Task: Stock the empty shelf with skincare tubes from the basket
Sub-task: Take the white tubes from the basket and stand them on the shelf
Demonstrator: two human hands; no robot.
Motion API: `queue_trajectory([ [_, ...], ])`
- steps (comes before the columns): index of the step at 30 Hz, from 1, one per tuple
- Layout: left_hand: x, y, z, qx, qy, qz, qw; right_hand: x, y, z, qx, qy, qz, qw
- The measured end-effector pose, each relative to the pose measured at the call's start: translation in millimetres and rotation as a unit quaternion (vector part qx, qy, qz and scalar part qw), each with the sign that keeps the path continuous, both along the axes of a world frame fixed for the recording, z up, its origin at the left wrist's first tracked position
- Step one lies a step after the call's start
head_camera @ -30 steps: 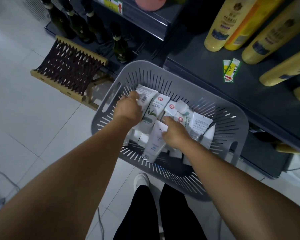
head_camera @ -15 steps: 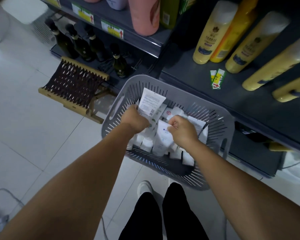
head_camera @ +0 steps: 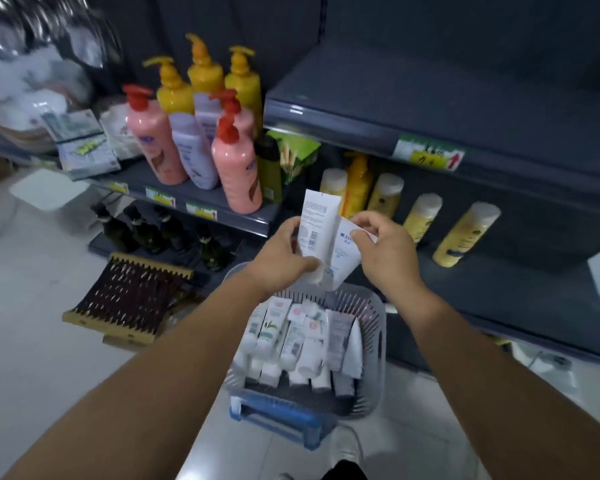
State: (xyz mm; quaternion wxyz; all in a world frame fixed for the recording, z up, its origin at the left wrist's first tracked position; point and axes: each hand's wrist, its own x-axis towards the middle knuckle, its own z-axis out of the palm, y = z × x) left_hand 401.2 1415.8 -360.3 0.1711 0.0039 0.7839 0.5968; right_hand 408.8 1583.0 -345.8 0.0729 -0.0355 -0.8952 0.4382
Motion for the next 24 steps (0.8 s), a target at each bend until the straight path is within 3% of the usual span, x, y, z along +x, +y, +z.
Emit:
queue_trajectory([
  [9,-15.2,55.9,103.6,-0.079,0.187,-0.081,0.976,3.5,45.3,112.7,0.019,0.158,-0.080,0.984],
  [16,-31.5,116.6,164.6,-0.035,0.216,-0.137,0.966,-6.1,105.4,163.0,0.029,0.212,-0.142,0.966],
  [24,-70.0,196.8,188.2,0.008,0.232,-0.172,0.957,-29.6,190.4,181.4,0.047,0.236,-0.180,0.954],
])
